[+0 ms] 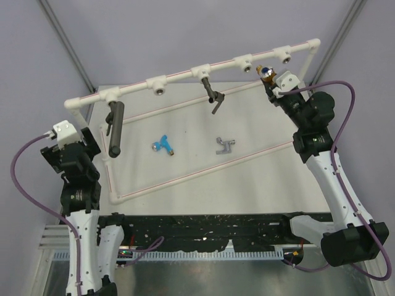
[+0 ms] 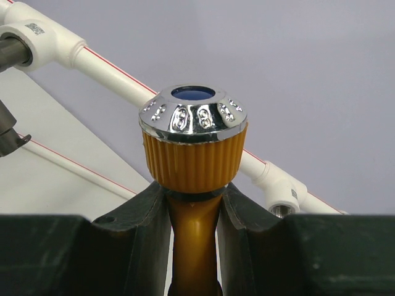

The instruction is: Install the water faucets

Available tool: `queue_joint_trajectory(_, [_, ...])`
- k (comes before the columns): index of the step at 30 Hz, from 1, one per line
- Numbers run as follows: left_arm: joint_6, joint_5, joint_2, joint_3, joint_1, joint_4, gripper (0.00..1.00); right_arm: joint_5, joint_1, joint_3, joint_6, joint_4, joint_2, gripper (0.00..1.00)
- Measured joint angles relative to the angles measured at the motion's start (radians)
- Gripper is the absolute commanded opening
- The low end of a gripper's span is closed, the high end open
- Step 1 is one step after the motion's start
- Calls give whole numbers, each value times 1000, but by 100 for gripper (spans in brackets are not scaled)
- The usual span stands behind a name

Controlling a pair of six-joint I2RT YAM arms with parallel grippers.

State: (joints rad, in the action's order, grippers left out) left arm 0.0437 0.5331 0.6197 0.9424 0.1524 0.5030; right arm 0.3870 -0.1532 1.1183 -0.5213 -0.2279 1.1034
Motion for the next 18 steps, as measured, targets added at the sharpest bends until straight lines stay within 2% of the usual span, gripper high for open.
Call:
queue_joint_trajectory(4, [5,-43,0,-248,23,-242,97,17,0,0,0,-12,0,5])
queue_joint_trajectory(8, [6,-96,67,-382,58,-499,98,26,0,0,-5,-11,-4,5])
queue_joint_trajectory(13, [0,-175,138,-475,90,-802,95,25,0,-21,-33,-12,-46,5])
queue_joint_trajectory(18, [1,-267,235,-454,136,-948,89,26,0,-30,-62,-21,-67,5])
